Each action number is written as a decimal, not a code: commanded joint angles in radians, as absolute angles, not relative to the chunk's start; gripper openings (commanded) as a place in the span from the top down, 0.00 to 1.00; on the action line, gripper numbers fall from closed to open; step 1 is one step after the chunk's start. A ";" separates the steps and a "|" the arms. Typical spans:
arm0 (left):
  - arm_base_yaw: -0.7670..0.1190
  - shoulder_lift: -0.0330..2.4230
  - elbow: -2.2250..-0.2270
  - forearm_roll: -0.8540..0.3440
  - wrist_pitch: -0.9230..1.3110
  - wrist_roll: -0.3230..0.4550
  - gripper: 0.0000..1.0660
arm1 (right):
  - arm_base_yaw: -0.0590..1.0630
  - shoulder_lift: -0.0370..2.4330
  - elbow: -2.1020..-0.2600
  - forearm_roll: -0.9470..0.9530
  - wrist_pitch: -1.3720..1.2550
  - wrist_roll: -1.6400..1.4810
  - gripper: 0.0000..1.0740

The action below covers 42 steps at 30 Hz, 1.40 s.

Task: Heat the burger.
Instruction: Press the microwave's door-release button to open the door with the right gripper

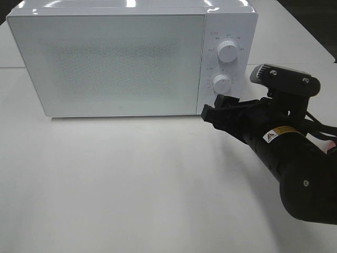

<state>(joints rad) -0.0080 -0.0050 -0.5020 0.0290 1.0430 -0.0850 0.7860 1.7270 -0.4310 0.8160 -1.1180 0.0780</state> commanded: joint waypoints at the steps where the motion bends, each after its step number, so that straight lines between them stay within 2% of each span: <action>1: -0.007 -0.027 -0.500 0.032 1.035 -0.086 0.06 | 0.788 1.725 -0.440 0.812 -1.120 0.356 0.45; 7: -0.007 -0.027 -0.500 0.032 1.035 -0.086 0.06 | 0.788 1.725 -0.440 0.812 -1.118 0.850 0.59; 9: -0.007 -0.027 -0.500 0.032 1.035 -0.086 0.06 | 0.788 1.725 -0.440 0.812 -1.118 0.899 0.61; 13: -0.007 -0.027 -0.500 0.032 1.035 -0.086 0.06 | 0.788 1.725 -0.440 0.812 -1.115 1.114 0.73; 19: -0.007 -0.027 -0.500 0.032 1.035 -0.086 0.06 | 0.788 1.725 -0.440 0.813 -1.115 1.220 0.81; 21: -0.007 -0.027 -0.500 0.032 1.035 -0.086 0.06 | 0.785 1.725 -0.440 0.827 -1.115 1.268 0.89; 22: -0.007 -0.027 -0.500 0.032 1.035 -0.086 0.06 | 0.785 1.725 -0.440 0.827 -1.115 1.268 0.89; 23: -0.007 -0.027 -0.500 0.032 1.035 -0.086 0.06 | 0.785 1.725 -0.440 0.844 -1.113 1.276 0.96; 25: -0.007 -0.027 -0.500 0.032 1.035 -0.086 0.06 | 0.785 1.725 -0.440 0.844 -1.108 1.275 0.99; 42: -0.007 -0.027 -0.500 0.032 1.035 -0.086 0.06 | 0.785 1.726 -0.440 0.874 -1.033 1.221 1.00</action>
<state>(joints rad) -0.0080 -0.0050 -0.5020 0.0290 1.0430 -0.0850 0.7860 1.7270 -0.4310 0.8690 -1.0410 1.2490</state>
